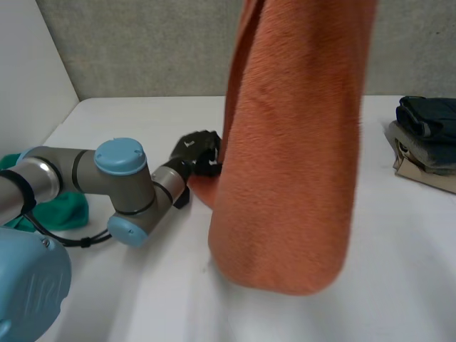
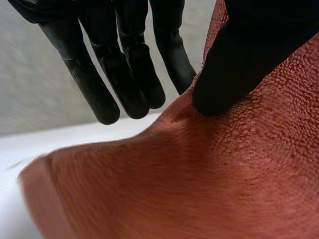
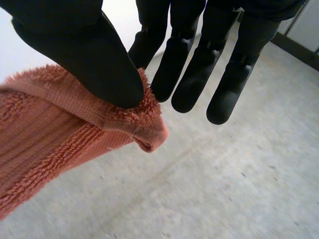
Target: Fold the laundry.
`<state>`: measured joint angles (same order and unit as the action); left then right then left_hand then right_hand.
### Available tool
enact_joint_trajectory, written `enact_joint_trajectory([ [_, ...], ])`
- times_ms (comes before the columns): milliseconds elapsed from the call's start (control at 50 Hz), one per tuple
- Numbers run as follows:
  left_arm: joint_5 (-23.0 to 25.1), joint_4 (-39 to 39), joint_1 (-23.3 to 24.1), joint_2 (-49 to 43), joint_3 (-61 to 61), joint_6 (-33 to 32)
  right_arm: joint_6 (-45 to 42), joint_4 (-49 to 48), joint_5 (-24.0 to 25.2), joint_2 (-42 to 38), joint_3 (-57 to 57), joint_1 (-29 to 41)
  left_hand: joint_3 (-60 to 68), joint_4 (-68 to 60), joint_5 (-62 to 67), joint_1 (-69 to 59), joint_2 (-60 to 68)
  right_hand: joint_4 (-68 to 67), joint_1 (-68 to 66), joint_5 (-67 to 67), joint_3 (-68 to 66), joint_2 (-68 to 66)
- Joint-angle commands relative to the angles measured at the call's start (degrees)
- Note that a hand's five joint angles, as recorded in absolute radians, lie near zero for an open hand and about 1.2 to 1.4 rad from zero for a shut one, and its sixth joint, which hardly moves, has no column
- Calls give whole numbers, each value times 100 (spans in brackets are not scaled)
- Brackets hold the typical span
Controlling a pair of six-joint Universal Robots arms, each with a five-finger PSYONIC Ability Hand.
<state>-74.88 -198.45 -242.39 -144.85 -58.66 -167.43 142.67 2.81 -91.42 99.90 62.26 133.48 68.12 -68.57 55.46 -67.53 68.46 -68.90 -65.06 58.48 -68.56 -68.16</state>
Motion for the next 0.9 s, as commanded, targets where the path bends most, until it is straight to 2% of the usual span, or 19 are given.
enact_joint_trajectory([
  [20,264,219,-316,913,-698,219,-38,-9,-113,-120,-12,-744,1188,-1143,1454,-1247,1154,-1110,-1494,1152,-1144,-1184],
  [40,211,237,-657,1272,-908,176,-38,-9,-95,-155,-3,-840,1188,-1143,1454,-1247,1154,-1110,-1494,1152,-1144,-1184],
  [100,219,219,-1107,1836,-1225,61,6,0,-60,-366,6,-1262,1188,-1143,1454,-1247,1154,-1110,-1494,1152,-1144,-1184],
  [120,211,237,-1317,2273,-1383,-9,24,9,-51,-419,15,-1394,1188,-1143,1454,-1247,1154,-1110,-1494,1152,-1144,-1184],
  [240,272,263,-1802,3690,-1858,-53,41,26,-51,-542,67,-1869,1188,-1143,1454,-1247,1154,-1110,-1494,1152,-1144,-1184],
  [340,605,307,-2425,5034,-2368,-88,-46,166,-33,-525,120,-2203,1188,-1143,1454,-1247,1154,-1110,-1494,1152,-1144,-1184],
  [420,982,534,-2655,5685,-2588,-97,-213,737,98,-551,146,-2633,1188,-1143,1454,-1247,1154,-1110,-1494,1152,-1144,-1184],
  [500,1116,912,-2804,6056,-2807,-254,-477,1414,274,-857,225,-3064,1188,-1143,1454,-1247,1154,-1110,-1494,1152,-1144,-1184],
  [560,1125,1063,-2866,6022,-2940,-676,-574,1801,353,-1367,392,-3293,1188,-1143,1454,-1247,1154,-1110,-1494,1152,-1144,-1184],
  [660,1081,1387,-2805,5295,-3011,-2369,-644,2004,318,-1974,665,-3276,1188,-1143,1454,-1247,1154,-1110,-1494,1152,-1144,-1184],
  [720,984,1485,-2656,4732,-2879,-3013,-679,1986,274,-2413,718,-3276,1188,-1143,1454,-1247,1154,-1110,-1494,1152,-1144,-1184],
  [760,730,1511,-2349,4108,-2581,-3471,-688,1977,283,-2668,692,-3276,1188,-1143,1454,-1247,1154,-1110,-1494,1152,-1144,-1184],
  [800,493,1555,-2156,3633,-2300,-3647,-679,1969,248,-3046,595,-3258,1188,-1143,1454,-1247,1154,-1110,-1494,1152,-1144,-1184],
  [820,222,1590,-1946,3196,-2003,-3787,-679,1960,230,-3169,543,-3250,1188,-1143,1454,-1247,1154,-1110,-1494,1152,-1144,-1184],
  [900,-298,1809,-1681,2298,-1238,-4016,-688,1881,29,-3775,226,-3100,1188,-1143,1454,-1247,1154,-1110,-1494,1152,-1144,-1184],
])
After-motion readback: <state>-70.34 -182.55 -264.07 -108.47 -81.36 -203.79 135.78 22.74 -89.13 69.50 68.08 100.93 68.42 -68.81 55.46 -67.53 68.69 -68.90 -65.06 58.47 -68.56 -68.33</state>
